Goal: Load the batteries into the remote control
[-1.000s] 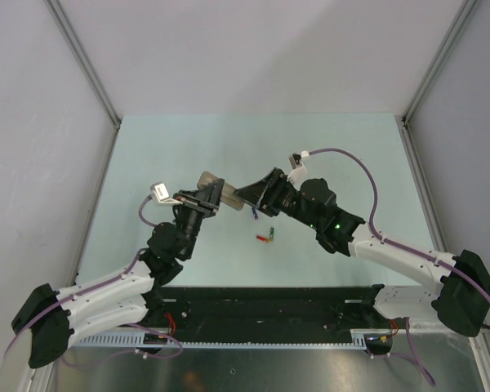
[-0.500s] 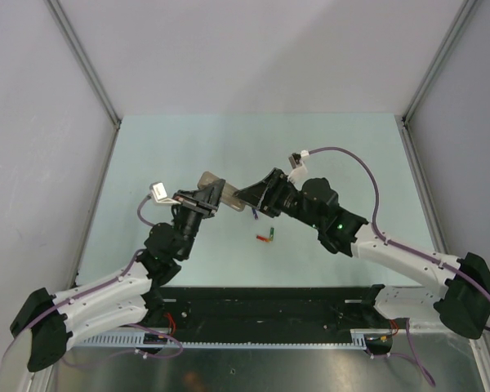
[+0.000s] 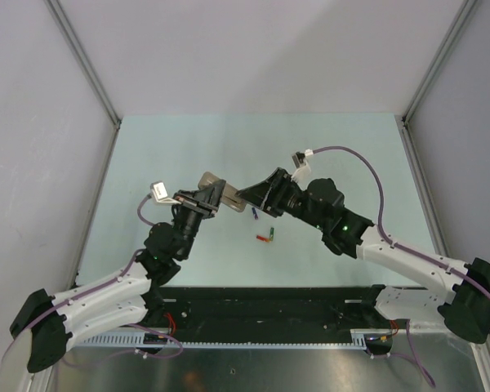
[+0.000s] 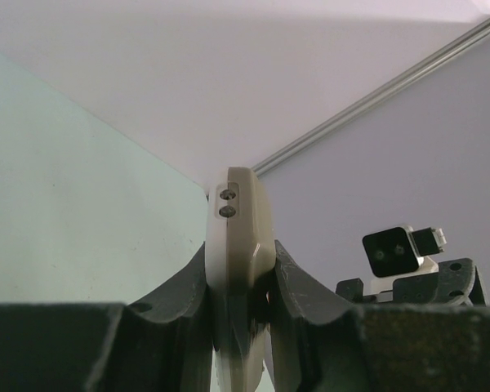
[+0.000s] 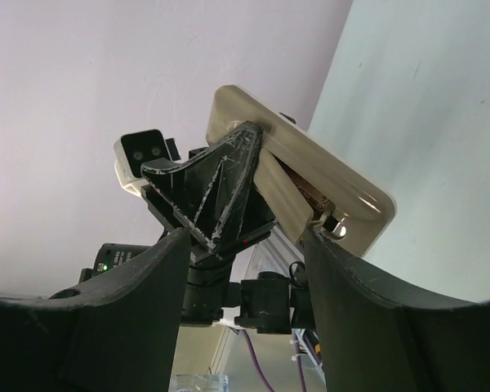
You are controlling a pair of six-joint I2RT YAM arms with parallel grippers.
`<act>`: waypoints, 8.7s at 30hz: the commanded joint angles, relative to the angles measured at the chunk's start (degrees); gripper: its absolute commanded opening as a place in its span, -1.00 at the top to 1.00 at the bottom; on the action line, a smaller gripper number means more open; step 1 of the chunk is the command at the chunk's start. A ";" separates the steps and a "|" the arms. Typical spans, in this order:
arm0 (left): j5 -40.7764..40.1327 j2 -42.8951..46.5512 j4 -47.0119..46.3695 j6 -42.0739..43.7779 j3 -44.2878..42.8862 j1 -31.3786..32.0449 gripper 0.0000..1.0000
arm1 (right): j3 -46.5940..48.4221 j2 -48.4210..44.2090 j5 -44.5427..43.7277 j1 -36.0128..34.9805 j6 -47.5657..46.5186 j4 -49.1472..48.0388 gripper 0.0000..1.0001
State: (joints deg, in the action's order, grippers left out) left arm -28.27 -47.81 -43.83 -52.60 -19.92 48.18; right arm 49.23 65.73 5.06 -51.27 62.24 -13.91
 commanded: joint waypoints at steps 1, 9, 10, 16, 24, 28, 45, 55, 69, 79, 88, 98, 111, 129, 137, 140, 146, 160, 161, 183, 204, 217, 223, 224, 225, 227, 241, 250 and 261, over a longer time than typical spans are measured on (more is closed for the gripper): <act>6.82 0.79 3.14 -1.63 -0.38 0.77 1.00 | 4.38 -1.75 0.48 -0.33 -0.62 -5.87 -0.25; 10.51 1.58 3.58 -8.57 -0.47 -1.16 1.00 | 4.47 -2.01 0.30 -0.06 -1.24 -3.49 -0.25; 10.87 1.58 3.67 -9.01 -0.47 -1.34 1.00 | 4.38 -2.01 0.30 -0.06 -1.24 -3.40 -0.25; 12.19 2.46 3.67 -11.56 -1.08 -1.95 1.00 | 4.38 -2.01 0.48 -0.06 -1.33 -2.26 -0.25; 11.93 3.69 3.67 -13.14 -1.35 -2.92 0.99 | 4.38 -2.28 0.30 -0.06 -1.51 0.11 -0.25; 12.36 4.39 3.67 -14.20 -1.43 -3.53 1.00 | 4.38 -2.37 0.30 -0.15 -1.86 1.43 -0.25; 17.72 4.66 3.93 -18.59 -2.23 -5.29 1.00 | 4.38 -3.33 0.04 -0.15 -3.96 5.56 -0.25; 18.69 4.66 4.11 -21.49 -2.23 -6.00 1.00 | 4.47 -3.95 -0.14 -0.15 -4.67 8.02 -0.26; 17.90 4.48 4.20 -23.78 -1.96 -6.44 1.00 | 4.56 -4.47 -0.49 -0.33 -4.67 9.16 -0.36; 17.20 4.57 4.28 -24.04 -1.70 -6.44 1.00 | 4.56 -4.04 -0.23 -0.85 -4.58 8.90 -0.38; 16.85 4.83 4.37 -24.13 -1.26 -6.44 1.00 | 5.52 -3.95 -1.01 -1.21 -5.19 9.87 -0.39; 16.23 3.96 4.37 -23.69 -0.56 -6.44 1.00 | 7.19 -4.30 -1.63 -1.73 -5.37 11.36 -0.43; 15.62 4.31 4.46 -23.69 0.06 -6.44 1.00 | 7.98 -4.48 -2.86 -2.70 -5.72 12.59 -0.46; 15.79 4.92 4.46 -24.30 -0.47 -6.44 1.00 | 8.25 -3.25 -3.48 -3.05 -6.08 15.06 -0.52; 15.62 4.83 4.46 -24.13 -0.20 -6.52 1.00 | 8.86 -2.81 -3.30 -3.58 -5.90 14.53 -0.53; 15.53 4.75 4.46 -24.22 -0.20 -6.61 1.00 | 9.39 -2.54 -3.30 -3.84 -6.07 14.79 -0.54; 15.53 5.01 4.46 -24.22 -0.12 -6.79 0.99 | 10.01 -2.72 -3.83 -4.37 -6.34 15.49 -0.56; 15.62 5.54 4.46 -24.75 -0.12 -7.14 1.00 | 10.62 -2.37 -4.88 -4.72 -7.22 18.04 -0.57; 15.62 5.54 4.46 -24.75 -0.03 -7.14 1.00 | 10.71 -2.28 -4.88 -4.81 -7.22 18.04 -0.57; 15.18 5.45 4.46 -24.92 0.68 -7.23 1.00 | 12.20 -0.70 -4.97 -6.65 -6.95 18.57 -0.61; 14.91 5.98 4.46 -24.57 1.20 -7.31 1.00 | 12.29 -2.72 -7.87 -6.13 -8.71 21.29 -0.61; 21.84 3.08 4.46 -27.02 1.47 -10.12 1.00 | 30.02 0.88 -14.99 -6.57 -27.92 46.55 -0.57; 30.72 -2.10 4.46 -28.00 0.15 -12.32 1.00 | 43.89 9.40 -17.19 -8.06 -39.28 60.74 -0.43; 31.69 -2.98 4.46 -28.08 -0.37 -12.50 1.00 | 45.50 11.06 -17.88 -8.76 -42.00 62.50 -0.42; 32.83 -4.03 4.55 -28.08 -0.73 -12.85 0.99 | 47.34 13.78 -18.41 -8.94 -42.89 66.17 -0.40; 34.16 -4.57 4.46 -28.00 -1.08 -12.94 1.00 | 50.24 15.91 -19.12 -9.29 -45.00 68.57 -0.38; 34.78 -3.96 4.46 -25.71 -1.96 -13.20 1.00 | 47.80 19.43 -15.87 -10.52 -46.42 70.34 -0.25; 35.57 -3.87 4.46 -25.62 -2.49 -13.12 1.00 | 47.10 21.80 -14.64 -11.84 -46.77 69.11 -0.25; 35.92 -3.52 4.46 -25.45 -2.75 -13.12 1.00 | 45.87 22.42 -13.85 -11.40 -47.38 67.62 -0.07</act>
State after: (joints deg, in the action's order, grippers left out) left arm 6.48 -52.49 -36.82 -79.00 -20.05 35.46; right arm 95.18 88.07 -9.43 -62.83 15.86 55.40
